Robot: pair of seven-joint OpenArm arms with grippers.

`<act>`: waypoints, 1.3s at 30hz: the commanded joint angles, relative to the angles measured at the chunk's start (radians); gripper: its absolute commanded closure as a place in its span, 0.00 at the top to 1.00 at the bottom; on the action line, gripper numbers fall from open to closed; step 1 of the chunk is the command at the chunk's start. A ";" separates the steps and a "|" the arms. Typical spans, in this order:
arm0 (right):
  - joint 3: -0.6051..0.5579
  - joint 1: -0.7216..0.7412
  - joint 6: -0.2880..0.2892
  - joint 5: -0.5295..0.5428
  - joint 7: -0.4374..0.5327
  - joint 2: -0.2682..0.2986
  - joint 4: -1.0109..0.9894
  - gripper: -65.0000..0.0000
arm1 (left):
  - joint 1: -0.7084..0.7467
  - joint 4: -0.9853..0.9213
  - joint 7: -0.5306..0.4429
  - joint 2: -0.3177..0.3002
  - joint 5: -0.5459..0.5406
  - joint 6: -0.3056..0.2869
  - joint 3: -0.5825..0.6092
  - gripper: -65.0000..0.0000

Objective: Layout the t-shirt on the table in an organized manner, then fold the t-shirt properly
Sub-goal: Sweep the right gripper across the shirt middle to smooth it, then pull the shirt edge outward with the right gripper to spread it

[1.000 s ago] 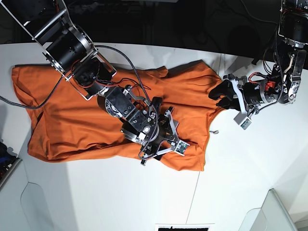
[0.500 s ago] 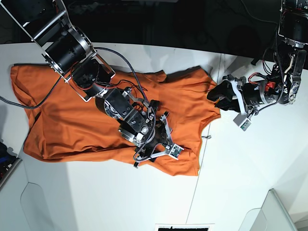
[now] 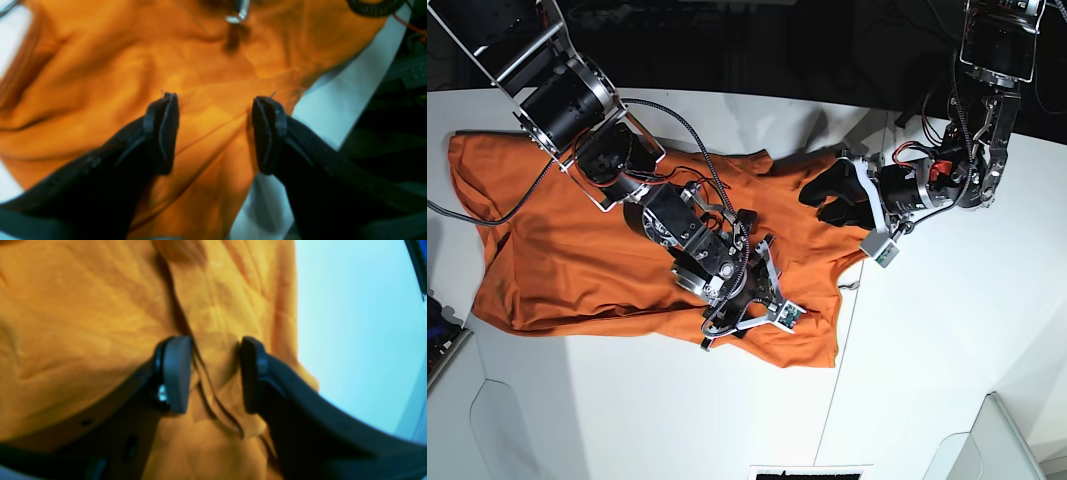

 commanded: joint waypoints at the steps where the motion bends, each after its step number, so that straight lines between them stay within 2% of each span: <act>1: 0.007 0.032 -0.016 -0.007 -0.003 -0.003 0.008 0.37 | -0.013 0.006 -0.022 -0.002 -0.010 -0.006 -0.004 0.57; 7: 0.025 0.032 -0.016 -0.011 -0.003 0.001 0.008 0.37 | -0.007 -0.106 -0.051 0.018 -0.003 -0.006 -0.004 0.57; 13: 0.141 0.033 -0.014 -0.010 -0.002 0.023 0.008 0.37 | -0.002 -0.202 -0.051 0.014 0.042 -0.006 -0.004 0.57; 20: 0.182 0.043 0.031 0.035 -0.002 0.050 0.008 0.37 | 0.000 -0.204 -0.055 0.014 0.041 -0.006 -0.004 0.57; 21: 0.182 0.046 0.031 0.035 -0.002 0.050 0.008 0.34 | 0.000 -0.204 -0.057 0.014 0.041 -0.006 -0.004 0.57; 22: 0.182 0.049 0.031 0.035 0.001 0.050 0.008 0.28 | 0.000 -0.204 -0.059 0.014 0.041 -0.006 -0.004 0.57; 25: 0.182 0.064 0.030 0.034 0.021 0.050 0.008 0.00 | 0.000 -0.204 -0.058 0.014 0.042 -0.006 -0.004 0.57; 29: 0.182 0.097 0.031 0.027 0.068 0.049 0.008 0.00 | 0.000 -0.204 -0.038 0.013 0.043 -0.006 -0.004 0.57; 33: 0.182 0.167 0.024 0.015 0.072 0.057 0.007 0.00 | 0.009 -0.204 -0.006 0.006 0.042 -0.006 -0.004 0.57; 34: 0.182 0.192 0.011 0.015 0.072 0.064 0.007 0.00 | 0.014 -0.204 -0.008 -0.002 0.042 -0.006 -0.004 0.57; 37: 0.199 0.258 -0.076 0.019 0.072 0.093 -0.011 0.00 | 0.038 -0.203 -0.008 -0.019 0.042 -0.006 -0.004 0.57; 38: 0.213 0.277 -0.093 0.029 0.072 0.101 -0.030 0.04 | 0.046 -0.200 -0.006 -0.023 0.042 -0.006 -0.004 0.57; 39: 0.230 0.294 -0.098 0.049 0.072 0.109 -0.053 0.27 | 0.051 -0.198 -0.005 -0.028 0.042 -0.006 -0.004 0.57</act>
